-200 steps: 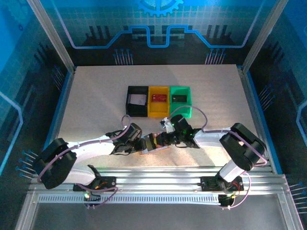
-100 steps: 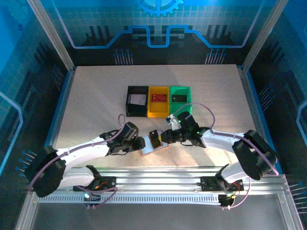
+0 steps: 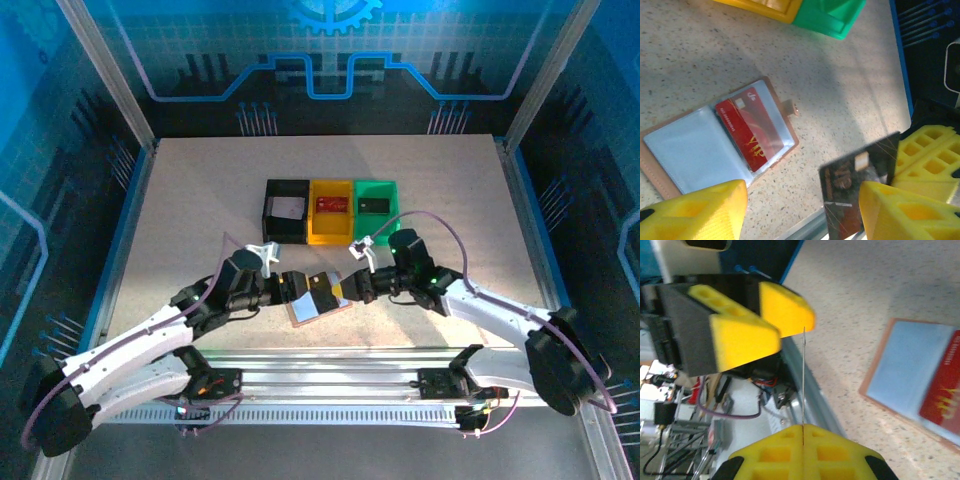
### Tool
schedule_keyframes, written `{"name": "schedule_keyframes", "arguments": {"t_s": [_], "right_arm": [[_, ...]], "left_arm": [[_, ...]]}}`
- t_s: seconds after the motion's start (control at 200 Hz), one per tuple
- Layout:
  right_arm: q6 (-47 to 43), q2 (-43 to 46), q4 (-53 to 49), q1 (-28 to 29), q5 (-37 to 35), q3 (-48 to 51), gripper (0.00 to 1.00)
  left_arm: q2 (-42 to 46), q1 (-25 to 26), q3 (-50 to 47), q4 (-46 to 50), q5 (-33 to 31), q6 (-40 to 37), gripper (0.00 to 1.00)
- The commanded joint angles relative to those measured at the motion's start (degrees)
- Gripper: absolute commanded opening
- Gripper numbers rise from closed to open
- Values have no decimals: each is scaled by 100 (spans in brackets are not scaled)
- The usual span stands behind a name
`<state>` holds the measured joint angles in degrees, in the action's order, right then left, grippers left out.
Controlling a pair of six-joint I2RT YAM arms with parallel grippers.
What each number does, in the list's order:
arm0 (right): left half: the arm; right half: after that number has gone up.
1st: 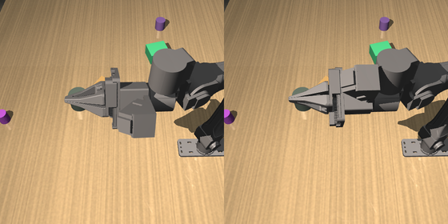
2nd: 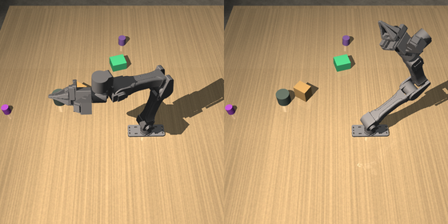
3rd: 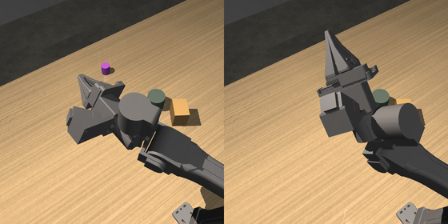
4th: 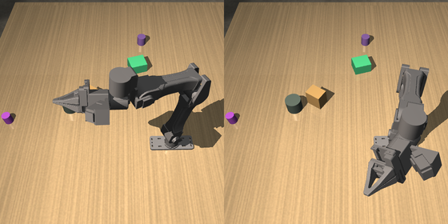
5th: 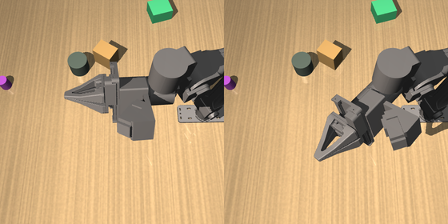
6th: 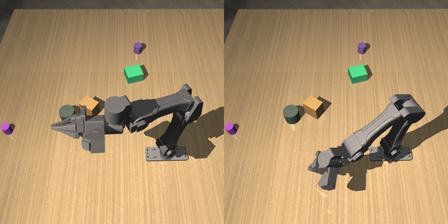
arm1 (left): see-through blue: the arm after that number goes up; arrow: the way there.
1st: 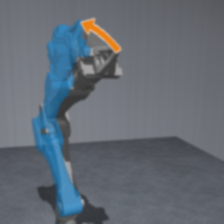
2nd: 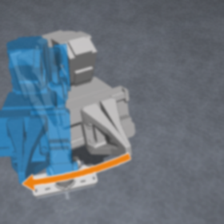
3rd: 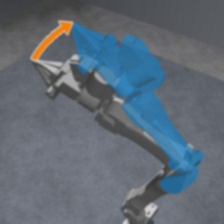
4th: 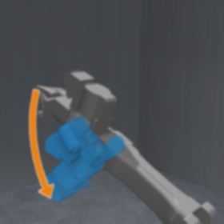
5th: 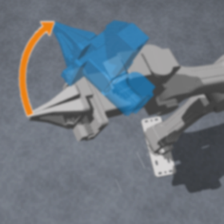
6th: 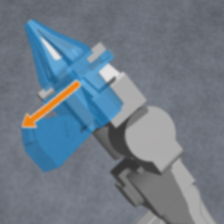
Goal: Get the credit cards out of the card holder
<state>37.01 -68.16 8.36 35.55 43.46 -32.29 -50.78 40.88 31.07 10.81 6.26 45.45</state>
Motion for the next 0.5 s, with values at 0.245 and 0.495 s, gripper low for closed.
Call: {"name": "schedule_keyframes", "arguments": {"t_s": [0.245,0.495], "right_arm": [[50,301,222,41,970,75,0],[-1,163,224,170,968,65,0]], "left_arm": [[86,-204,299,-194,1197,-592,62],[243,-229,-31,-1061,1737,-300,61]]}}
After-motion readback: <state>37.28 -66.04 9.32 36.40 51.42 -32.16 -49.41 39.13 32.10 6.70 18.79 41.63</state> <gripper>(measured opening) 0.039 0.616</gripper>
